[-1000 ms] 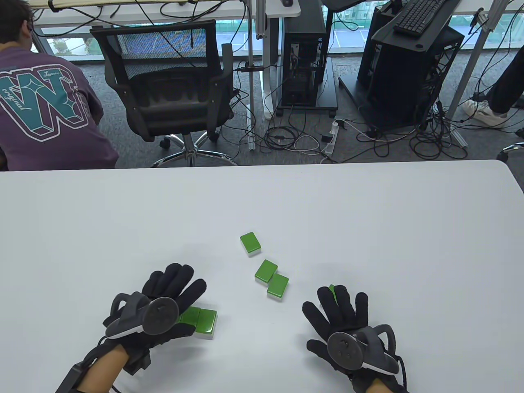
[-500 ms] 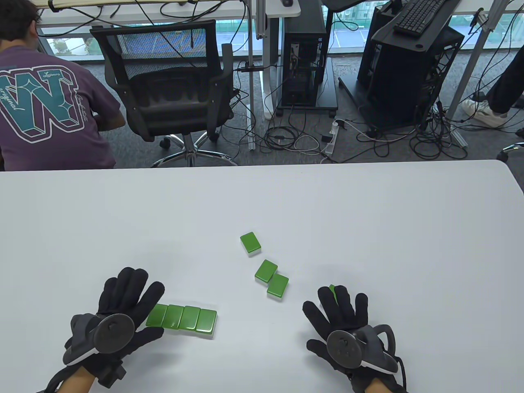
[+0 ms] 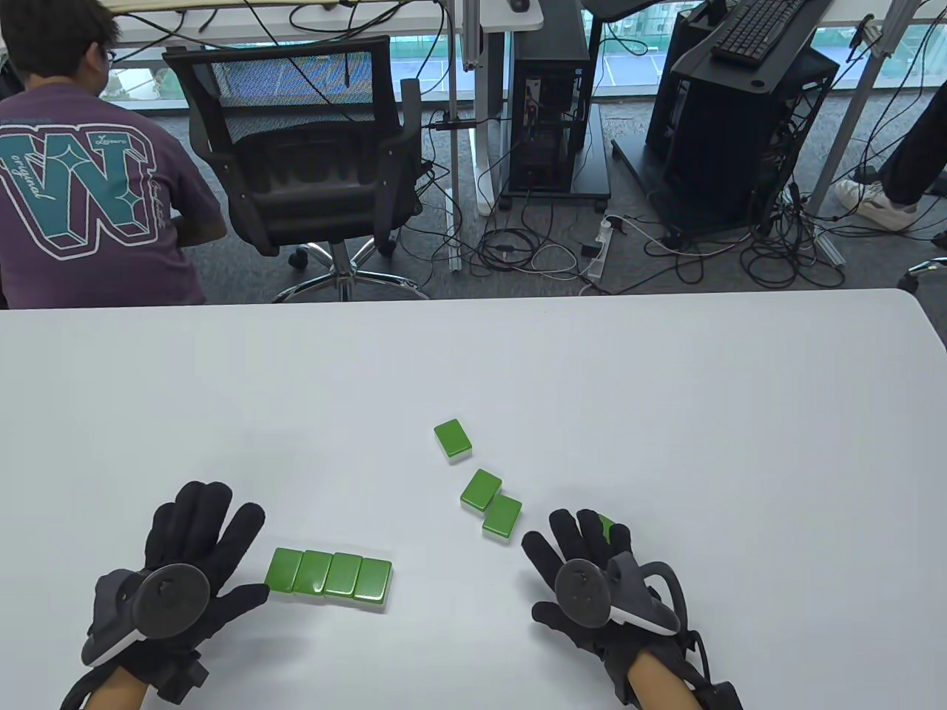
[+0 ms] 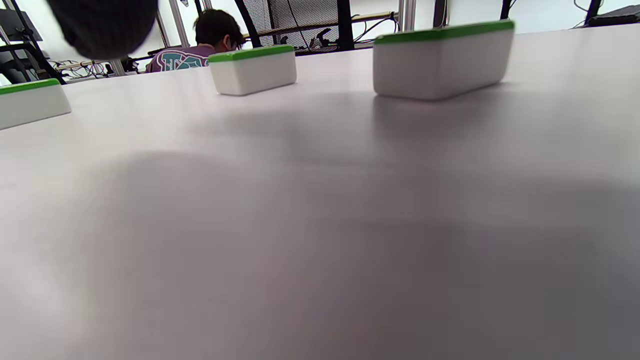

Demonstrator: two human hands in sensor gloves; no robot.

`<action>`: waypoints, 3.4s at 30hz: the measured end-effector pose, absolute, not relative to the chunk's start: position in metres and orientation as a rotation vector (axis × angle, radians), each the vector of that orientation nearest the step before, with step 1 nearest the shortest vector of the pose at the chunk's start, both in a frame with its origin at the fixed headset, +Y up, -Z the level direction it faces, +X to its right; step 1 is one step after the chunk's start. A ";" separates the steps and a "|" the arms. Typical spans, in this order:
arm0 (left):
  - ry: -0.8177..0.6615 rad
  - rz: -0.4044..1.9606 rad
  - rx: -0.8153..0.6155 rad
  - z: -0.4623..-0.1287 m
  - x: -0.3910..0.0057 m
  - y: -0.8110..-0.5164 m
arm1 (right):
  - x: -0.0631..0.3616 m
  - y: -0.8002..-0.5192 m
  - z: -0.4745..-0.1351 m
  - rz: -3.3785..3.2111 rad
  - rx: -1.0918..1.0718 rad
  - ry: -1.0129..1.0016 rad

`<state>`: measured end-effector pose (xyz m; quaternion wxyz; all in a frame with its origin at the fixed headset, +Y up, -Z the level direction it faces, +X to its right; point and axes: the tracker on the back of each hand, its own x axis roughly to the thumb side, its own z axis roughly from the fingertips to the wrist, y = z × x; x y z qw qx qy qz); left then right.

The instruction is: Flip mahjong tiles upright in a row

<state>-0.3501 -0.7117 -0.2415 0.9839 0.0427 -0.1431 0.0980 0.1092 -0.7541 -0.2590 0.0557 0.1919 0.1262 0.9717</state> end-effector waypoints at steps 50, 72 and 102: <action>-0.348 0.141 0.054 -0.241 -0.344 -0.717 | -0.054 -0.751 -0.266 2.930 1.065 0.207; -0.339 0.139 0.043 -0.241 -0.344 -0.718 | -0.087 -0.770 -0.265 2.952 1.087 0.271; -0.332 0.135 0.007 -0.242 -0.344 -0.719 | -0.015 -0.758 -0.370 3.195 0.172 0.489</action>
